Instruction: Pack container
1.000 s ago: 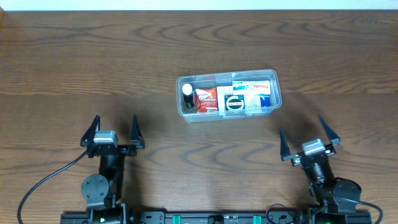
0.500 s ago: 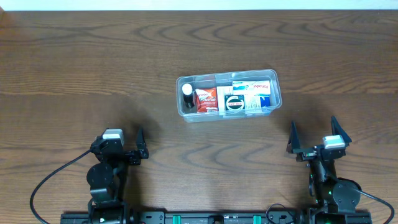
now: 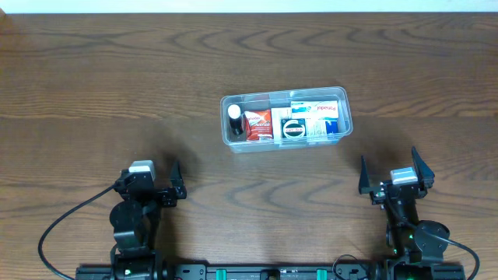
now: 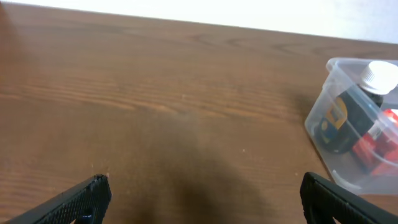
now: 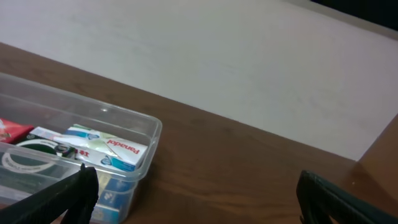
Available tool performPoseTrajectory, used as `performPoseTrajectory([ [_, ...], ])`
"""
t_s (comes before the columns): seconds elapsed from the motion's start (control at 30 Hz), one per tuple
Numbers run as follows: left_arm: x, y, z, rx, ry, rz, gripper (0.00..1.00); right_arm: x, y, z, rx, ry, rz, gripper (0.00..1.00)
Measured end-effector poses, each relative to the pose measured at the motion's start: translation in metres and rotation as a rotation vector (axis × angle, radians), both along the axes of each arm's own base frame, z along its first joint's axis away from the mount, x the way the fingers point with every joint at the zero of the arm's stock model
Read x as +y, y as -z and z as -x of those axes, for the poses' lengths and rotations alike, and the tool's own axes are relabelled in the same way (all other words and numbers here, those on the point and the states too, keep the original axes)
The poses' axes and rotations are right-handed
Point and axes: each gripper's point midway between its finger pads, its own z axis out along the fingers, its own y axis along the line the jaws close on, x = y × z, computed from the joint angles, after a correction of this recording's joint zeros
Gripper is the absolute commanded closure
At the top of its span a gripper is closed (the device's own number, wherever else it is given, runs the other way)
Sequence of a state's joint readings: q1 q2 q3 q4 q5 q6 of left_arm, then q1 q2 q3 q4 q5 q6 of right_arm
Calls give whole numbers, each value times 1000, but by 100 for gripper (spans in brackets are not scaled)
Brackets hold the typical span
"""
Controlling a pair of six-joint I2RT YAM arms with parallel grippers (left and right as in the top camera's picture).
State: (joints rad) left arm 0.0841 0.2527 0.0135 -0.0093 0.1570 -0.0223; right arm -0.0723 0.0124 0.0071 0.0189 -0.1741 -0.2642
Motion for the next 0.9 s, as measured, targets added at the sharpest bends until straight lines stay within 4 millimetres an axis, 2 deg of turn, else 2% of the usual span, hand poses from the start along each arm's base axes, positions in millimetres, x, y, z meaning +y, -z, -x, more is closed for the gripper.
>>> performPoseTrajectory([
  [0.33,0,8,1,33,0,7,2,0,2,0,6,0,20,1],
  [0.5,-2,7,1,33,5,6,2,0,18,0,71,1,16,1],
  [0.9,-5,8,1,36,17,5,2,-1,18,0,71,7,21,1],
])
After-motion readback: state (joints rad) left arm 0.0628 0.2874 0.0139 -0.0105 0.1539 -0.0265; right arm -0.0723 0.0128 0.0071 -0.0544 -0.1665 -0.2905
